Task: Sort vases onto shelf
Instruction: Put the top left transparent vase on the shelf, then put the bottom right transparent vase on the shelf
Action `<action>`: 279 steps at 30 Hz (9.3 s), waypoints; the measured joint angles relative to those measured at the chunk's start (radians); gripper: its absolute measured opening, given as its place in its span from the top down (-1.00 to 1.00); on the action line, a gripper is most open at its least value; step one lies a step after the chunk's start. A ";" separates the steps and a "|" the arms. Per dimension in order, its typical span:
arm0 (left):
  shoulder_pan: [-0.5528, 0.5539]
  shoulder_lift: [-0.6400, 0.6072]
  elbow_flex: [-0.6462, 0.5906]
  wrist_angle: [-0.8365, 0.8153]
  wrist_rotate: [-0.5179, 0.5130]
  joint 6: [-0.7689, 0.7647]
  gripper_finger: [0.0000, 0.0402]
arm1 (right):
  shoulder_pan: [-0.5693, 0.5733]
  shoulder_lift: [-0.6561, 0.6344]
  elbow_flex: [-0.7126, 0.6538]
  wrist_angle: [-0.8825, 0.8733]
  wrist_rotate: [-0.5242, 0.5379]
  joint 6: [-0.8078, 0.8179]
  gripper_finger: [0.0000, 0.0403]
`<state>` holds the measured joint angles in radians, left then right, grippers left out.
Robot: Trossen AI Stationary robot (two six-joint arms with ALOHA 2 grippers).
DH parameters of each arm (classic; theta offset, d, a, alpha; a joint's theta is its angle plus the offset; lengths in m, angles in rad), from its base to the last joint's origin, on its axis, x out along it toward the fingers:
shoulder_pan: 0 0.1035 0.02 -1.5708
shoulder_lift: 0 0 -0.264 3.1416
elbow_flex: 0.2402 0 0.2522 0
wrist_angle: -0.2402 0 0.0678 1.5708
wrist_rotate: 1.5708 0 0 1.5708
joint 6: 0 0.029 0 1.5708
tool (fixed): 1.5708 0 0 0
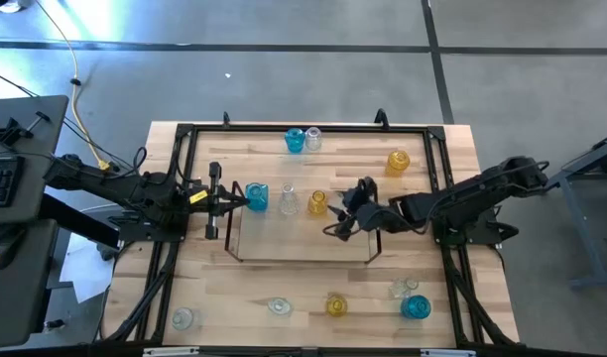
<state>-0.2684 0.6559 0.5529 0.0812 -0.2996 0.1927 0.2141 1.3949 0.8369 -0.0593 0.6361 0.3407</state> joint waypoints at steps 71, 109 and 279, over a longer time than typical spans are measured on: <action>0.000 0.000 0.000 0.023 0.001 -0.008 1.00 | -0.136 -0.153 0.039 -0.374 -0.184 -0.050 -0.32; 0.104 0.114 -0.047 0.284 0.193 -0.040 1.00 | 0.038 -0.153 0.401 -0.896 -0.082 0.045 -0.04; 0.501 -0.002 -0.272 0.441 0.834 -0.155 1.00 | 0.583 0.248 0.494 -1.298 -0.604 1.273 0.37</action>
<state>0.2329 0.6544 0.2813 0.5224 0.5346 0.0380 0.7975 1.6429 1.3304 -1.3577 0.0323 1.6142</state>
